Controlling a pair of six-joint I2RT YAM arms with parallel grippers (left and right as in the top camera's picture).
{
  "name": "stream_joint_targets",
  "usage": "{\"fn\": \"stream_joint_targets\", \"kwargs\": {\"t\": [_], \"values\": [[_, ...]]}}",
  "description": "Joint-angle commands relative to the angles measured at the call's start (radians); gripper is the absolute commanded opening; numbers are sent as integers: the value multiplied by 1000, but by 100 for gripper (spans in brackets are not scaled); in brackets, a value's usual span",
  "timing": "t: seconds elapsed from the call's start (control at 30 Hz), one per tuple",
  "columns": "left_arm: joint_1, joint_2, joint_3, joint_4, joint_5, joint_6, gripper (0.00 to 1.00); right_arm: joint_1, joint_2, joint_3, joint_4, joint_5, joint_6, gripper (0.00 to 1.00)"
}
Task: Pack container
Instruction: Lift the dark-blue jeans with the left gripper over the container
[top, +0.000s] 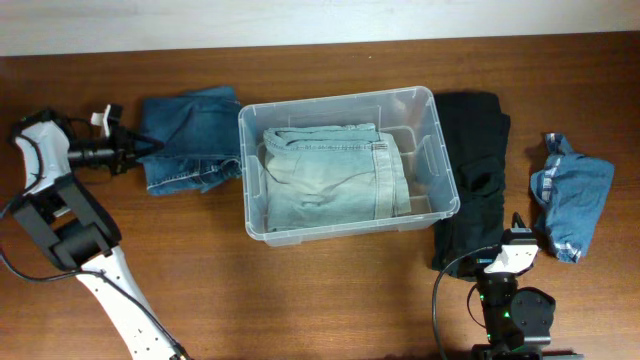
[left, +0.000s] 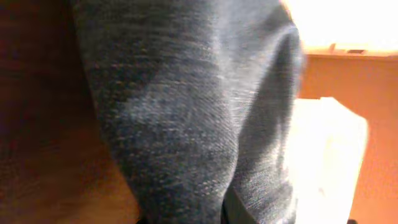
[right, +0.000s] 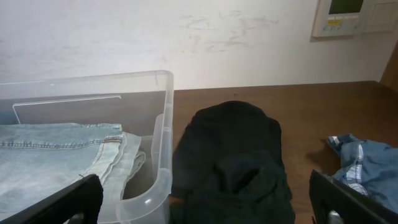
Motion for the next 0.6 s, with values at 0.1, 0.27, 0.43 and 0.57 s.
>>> {"fn": "stream_joint_targets", "kwargs": {"t": [0.1,0.27,0.43,0.57], "values": [[-31,-18,498,-175,179,-58,1,1,-6,-5,-4,-6,-7,98],[-76,-108,711,-158,229,-187,1,1,-6,-5,-4,-6,-7,98],[-146,-245,711,-163,230,-187,0,1,-6,-5,-4,-6,-7,98],[-260,-426,711,-164,156,-187,0,1,-6,-5,-4,-6,-7,98]]}}
